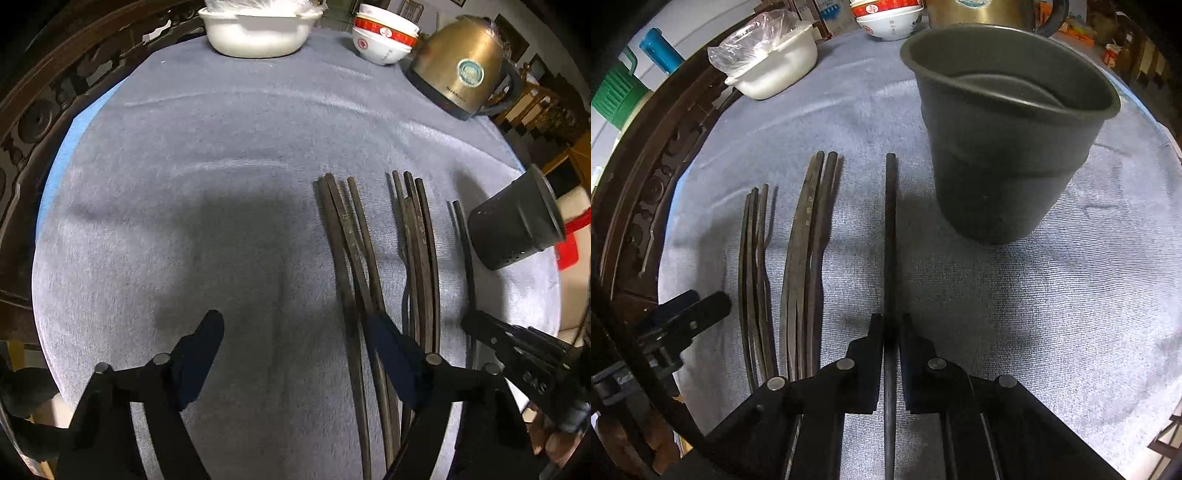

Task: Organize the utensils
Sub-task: 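Lower the right tool and grasp one dark chopstick while the left tool grasps another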

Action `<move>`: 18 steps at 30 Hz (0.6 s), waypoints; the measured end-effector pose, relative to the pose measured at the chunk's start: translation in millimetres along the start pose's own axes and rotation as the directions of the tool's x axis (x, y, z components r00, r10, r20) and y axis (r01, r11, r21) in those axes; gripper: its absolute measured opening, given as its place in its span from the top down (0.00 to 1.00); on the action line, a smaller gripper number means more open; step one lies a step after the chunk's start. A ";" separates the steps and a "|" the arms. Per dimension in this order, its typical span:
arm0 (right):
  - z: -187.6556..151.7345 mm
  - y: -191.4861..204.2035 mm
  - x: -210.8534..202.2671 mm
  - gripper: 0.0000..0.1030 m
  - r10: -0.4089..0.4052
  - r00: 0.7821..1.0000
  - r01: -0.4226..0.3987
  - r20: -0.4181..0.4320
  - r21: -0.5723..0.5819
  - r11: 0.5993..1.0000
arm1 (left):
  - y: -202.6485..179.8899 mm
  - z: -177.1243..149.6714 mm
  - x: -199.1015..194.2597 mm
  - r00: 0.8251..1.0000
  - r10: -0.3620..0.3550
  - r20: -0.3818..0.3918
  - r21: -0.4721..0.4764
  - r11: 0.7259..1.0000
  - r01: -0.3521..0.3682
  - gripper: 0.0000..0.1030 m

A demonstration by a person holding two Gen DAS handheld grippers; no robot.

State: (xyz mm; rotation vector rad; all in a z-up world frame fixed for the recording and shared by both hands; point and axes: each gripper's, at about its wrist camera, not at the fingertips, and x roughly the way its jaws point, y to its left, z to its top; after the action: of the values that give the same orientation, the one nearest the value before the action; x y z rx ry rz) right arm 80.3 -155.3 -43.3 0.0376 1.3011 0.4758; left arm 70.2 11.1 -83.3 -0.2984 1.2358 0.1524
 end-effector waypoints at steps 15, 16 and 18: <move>-8.5 -10.3 -8.0 0.91 -0.021 0.995 0.004 -0.102 -0.161 0.987 | 7.4 2.8 -3.6 0.983 0.033 -0.179 0.217 0.976 0.006 0.93; -9.1 -9.5 -7.8 0.91 -0.029 0.993 0.008 -0.117 -0.175 0.985 | 9.6 3.1 -4.3 0.981 0.032 -0.189 0.218 0.976 0.010 0.93; -4.6 -9.3 -6.2 0.87 -0.025 0.989 0.000 -0.148 -0.168 0.986 | 11.9 9.0 -2.5 0.977 0.020 -0.214 0.191 0.981 0.021 0.89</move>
State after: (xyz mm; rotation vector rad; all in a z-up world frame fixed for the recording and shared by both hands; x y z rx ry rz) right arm 77.8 -167.0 -41.6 -0.1494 1.4029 0.5846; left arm 74.2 25.3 -79.9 -0.1494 1.4543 -0.0012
